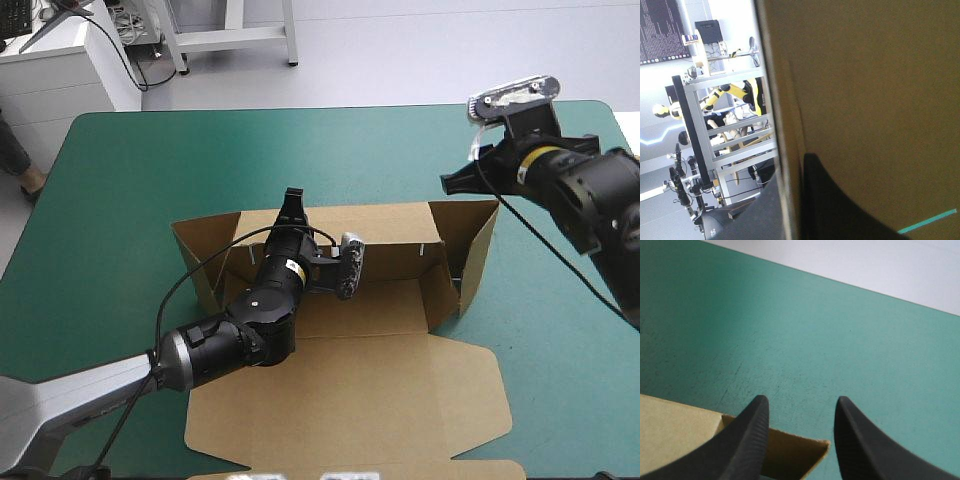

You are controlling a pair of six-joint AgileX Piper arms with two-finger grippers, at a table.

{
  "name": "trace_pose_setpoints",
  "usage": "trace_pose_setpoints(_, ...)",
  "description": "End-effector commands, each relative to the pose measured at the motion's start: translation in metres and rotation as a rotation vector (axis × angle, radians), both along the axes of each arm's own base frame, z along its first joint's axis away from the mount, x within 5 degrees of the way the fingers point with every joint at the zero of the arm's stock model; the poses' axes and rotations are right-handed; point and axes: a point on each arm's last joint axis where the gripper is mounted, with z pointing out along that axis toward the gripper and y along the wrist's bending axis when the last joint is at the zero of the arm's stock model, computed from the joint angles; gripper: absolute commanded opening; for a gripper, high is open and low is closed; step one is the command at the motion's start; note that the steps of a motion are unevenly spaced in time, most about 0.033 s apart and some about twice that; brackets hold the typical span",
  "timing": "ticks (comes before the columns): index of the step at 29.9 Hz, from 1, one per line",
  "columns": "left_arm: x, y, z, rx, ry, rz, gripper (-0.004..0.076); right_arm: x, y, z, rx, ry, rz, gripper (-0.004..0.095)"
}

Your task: Fold the box

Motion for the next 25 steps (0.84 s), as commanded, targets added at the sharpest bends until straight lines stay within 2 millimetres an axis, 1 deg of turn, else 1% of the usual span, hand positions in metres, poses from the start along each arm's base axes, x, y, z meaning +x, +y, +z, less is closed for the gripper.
trace_pose_setpoints(1, -0.004, 0.0, 0.012, -0.041, -0.017, -0.029, -0.0008, 0.025, -0.007, 0.013, 0.016, -0.037, 0.073, 0.0387)
trace_pose_setpoints(5, -0.004, 0.0, 0.012, -0.041, -0.017, -0.029, -0.0008, 0.053, -0.009, -0.003, -0.051, -0.003, 0.14, 0.0387)
trace_pose_setpoints(8, -0.005, 0.0, 0.012, -0.042, -0.017, -0.03, -0.0008, 0.067, -0.009, -0.012, -0.157, -0.015, 0.168, 0.0386)
trace_pose_setpoints(10, -0.005, 0.0, 0.012, -0.044, -0.016, -0.032, -0.0008, 0.074, -0.008, -0.016, -0.173, -0.019, 0.16, 0.0386)
trace_pose_setpoints(13, -0.005, 0.0, 0.012, -0.045, -0.015, -0.031, -0.0008, 0.082, -0.006, -0.019, -0.169, -0.046, 0.161, 0.0385)
trace_pose_setpoints(16, -0.005, 0.0, 0.012, -0.047, -0.014, -0.03, -0.0008, 0.086, -0.005, -0.02, -0.161, -0.061, 0.162, 0.036)
trace_pose_setpoints(19, -0.005, 0.0, 0.012, -0.048, -0.014, -0.031, -0.0008, 0.09, -0.004, -0.024, -0.165, -0.045, 0.162, 0.0364)
trace_pose_setpoints(21, -0.005, 0.0, 0.012, -0.05, -0.014, -0.035, -0.0008, 0.091, -0.004, -0.031, -0.19, -0.001, 0.173, 0.0388)
trace_pose_setpoints(25, -0.005, -0.001, 0.012, -0.053, -0.014, -0.041, -0.0008, 0.096, -0.003, -0.047, -0.211, 0.106, 0.182, 0.0492)
